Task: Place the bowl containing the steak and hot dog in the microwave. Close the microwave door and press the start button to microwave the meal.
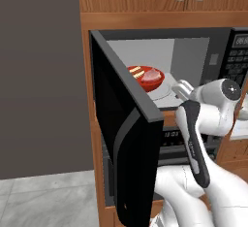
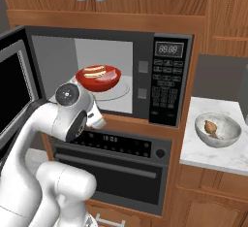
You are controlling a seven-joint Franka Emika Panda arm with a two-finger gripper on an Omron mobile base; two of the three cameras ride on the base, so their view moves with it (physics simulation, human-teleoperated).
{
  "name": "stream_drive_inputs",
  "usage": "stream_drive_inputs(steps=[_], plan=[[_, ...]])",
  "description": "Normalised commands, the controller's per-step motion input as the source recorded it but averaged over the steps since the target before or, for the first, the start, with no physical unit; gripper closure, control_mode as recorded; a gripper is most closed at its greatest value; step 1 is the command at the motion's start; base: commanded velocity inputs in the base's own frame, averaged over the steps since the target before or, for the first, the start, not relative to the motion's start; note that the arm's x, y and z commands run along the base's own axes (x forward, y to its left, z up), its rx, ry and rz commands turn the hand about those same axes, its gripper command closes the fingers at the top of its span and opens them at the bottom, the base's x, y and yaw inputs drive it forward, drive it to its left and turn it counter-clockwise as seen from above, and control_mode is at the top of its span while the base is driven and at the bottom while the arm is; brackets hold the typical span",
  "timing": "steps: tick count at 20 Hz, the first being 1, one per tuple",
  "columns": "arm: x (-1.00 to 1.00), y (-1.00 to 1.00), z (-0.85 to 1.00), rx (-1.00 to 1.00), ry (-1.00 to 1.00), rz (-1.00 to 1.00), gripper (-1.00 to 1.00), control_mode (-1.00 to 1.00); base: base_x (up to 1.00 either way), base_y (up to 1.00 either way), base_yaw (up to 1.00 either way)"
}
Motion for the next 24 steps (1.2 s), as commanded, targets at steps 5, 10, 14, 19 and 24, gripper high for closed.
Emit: stream_drive_inputs(steps=[5,10,14,19,24], plan=[[-0.92,0.00,0.22,-0.19,0.01,0.19,-1.00,-1.00,0.00,0.00,0.00],[-0.66,0.00,0.42,-0.24,0.08,0.13,-1.00,-1.00,0.00,0.00,0.00],[-0.61,0.04,0.27,-0.28,0.10,0.11,-1.00,-1.00,0.00,0.00,0.00],[-0.63,0.07,0.00,-0.21,-0.01,0.13,-1.00,-1.00,0.00,0.00,0.00],[-0.57,0.29,0.00,-0.20,-0.01,0.10,-1.00,-1.00,0.00,0.00,0.00]])
